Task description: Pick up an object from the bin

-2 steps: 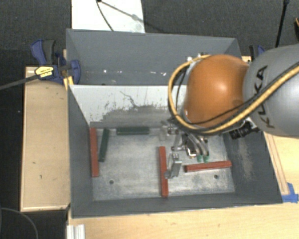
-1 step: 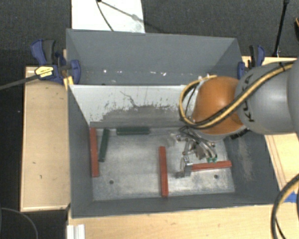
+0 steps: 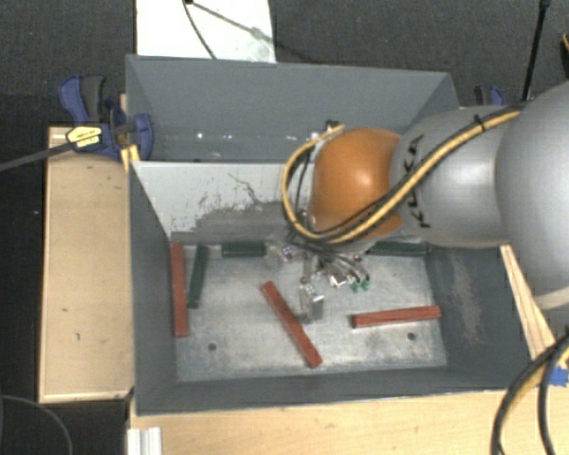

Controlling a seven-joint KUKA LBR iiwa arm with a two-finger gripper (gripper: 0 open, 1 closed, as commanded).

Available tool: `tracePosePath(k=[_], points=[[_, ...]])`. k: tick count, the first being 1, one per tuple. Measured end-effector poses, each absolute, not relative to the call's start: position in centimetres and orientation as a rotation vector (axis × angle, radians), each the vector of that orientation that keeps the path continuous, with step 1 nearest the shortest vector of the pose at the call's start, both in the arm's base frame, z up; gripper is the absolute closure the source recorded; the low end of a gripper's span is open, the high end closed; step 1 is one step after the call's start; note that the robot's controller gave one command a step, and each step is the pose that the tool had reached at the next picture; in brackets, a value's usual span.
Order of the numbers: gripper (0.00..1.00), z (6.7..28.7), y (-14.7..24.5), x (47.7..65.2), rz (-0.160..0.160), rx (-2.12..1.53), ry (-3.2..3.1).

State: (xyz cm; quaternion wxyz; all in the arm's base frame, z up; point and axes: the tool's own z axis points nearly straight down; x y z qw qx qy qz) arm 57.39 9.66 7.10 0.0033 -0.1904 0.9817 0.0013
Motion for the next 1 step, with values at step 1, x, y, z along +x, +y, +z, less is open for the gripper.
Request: tracePosePath(k=[1], points=[[0.00,7.09,15.38,58.05,0.003,-1.315,2.846]])
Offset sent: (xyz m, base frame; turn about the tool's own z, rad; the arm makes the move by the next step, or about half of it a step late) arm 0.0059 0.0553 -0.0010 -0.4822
